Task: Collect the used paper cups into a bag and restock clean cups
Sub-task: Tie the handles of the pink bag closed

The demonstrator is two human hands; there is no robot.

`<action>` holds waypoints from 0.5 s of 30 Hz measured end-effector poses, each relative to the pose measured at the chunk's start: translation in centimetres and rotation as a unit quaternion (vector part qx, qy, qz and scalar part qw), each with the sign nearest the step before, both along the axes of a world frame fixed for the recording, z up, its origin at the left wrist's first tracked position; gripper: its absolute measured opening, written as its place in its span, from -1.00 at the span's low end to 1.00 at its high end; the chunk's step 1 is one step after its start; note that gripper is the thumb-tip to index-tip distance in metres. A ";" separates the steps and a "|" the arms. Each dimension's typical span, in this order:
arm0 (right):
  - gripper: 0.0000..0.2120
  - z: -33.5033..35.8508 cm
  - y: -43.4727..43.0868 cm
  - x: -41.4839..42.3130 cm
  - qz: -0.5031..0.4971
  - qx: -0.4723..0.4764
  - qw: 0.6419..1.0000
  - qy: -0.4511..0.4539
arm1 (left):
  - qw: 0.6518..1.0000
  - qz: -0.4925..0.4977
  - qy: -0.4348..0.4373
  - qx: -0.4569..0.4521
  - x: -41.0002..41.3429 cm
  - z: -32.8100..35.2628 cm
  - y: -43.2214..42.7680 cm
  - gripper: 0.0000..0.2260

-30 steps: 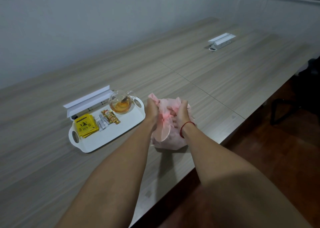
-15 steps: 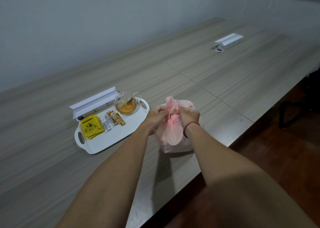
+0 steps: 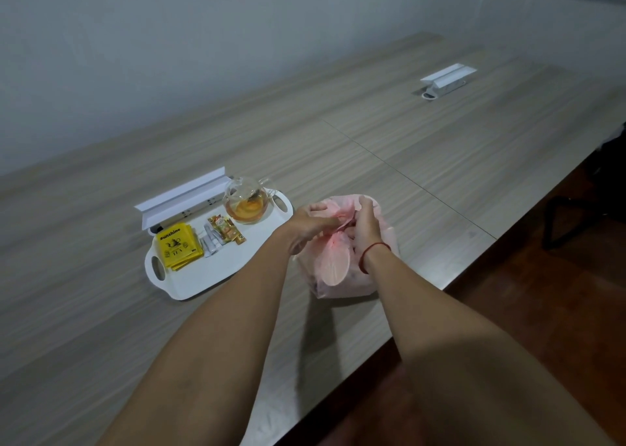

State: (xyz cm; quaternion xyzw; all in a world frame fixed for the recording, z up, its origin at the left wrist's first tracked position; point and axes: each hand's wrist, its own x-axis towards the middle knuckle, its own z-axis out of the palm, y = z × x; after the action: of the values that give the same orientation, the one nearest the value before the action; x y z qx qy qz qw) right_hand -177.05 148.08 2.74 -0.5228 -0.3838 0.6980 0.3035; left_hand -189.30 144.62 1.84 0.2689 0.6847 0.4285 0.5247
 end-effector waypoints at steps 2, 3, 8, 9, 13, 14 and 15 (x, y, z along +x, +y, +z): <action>-0.53 -0.2 -0.2 -0.1 0.052 0.032 0.998 -0.016 | 1.000 -0.010 0.016 -0.001 -0.1 -0.2 0.1 -0.49; -0.51 -0.2 -0.4 -0.1 0.077 0.051 0.995 -0.030 | 1.000 -0.009 0.017 0.002 -0.1 -0.3 0.1 -0.57; -0.43 -0.9 -0.7 -0.1 0.104 0.095 0.989 -0.041 | 0.999 -0.015 0.042 0.005 0.0 0.1 0.1 -0.88; -0.47 -1.1 -0.6 -0.1 0.107 0.102 0.988 -0.048 | 0.999 -0.018 0.043 0.005 0.1 0.2 0.1 -0.83; -0.53 -1.3 0.0 -0.5 0.095 0.127 0.982 -0.102 | 0.999 -0.036 0.030 0.010 0.0 -0.1 0.2 -0.76; -0.52 -1.3 0.1 -0.6 0.096 0.128 0.981 -0.106 | 0.999 -0.028 0.013 0.012 0.0 -0.3 0.3 -0.82; -0.51 -1.3 0.3 -0.7 0.099 0.131 0.981 -0.107 | 1.000 -0.012 -0.004 0.017 0.2 0.0 0.3 -0.88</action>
State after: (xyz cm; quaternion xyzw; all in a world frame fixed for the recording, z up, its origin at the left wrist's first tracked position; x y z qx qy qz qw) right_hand -177.74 148.39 1.42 -0.5097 -0.5519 0.6085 0.2556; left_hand -189.12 144.89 1.80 0.2841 0.6718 0.4346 0.5282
